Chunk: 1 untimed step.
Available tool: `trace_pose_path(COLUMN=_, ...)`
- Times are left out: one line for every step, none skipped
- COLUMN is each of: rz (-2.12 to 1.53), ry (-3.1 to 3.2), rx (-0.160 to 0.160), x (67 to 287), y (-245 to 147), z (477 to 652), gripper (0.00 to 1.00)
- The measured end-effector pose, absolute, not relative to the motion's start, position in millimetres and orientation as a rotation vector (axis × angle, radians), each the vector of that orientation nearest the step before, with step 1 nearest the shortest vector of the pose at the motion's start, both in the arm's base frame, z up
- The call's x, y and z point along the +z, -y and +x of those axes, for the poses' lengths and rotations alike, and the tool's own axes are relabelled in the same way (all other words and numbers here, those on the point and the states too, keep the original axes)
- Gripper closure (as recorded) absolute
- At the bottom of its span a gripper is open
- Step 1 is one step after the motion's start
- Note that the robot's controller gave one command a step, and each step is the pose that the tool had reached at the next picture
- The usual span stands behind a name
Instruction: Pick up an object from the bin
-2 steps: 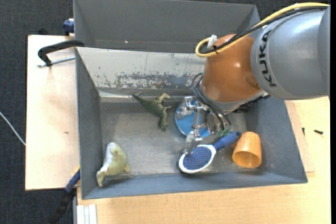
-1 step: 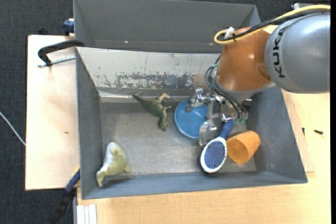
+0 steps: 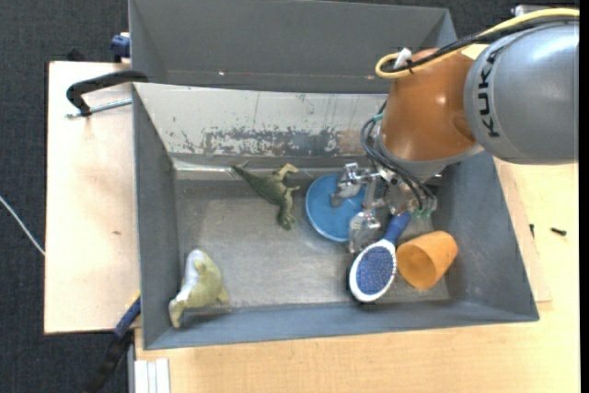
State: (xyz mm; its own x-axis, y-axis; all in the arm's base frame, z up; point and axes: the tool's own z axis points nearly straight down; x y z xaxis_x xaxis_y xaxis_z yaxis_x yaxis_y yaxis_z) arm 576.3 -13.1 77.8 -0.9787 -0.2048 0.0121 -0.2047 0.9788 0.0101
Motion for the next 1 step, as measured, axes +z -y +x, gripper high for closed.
trace_pose_path(rz=0.755, ry=3.063, rx=0.002, x=209.6, y=-12.2, z=569.4, gripper=1.00)
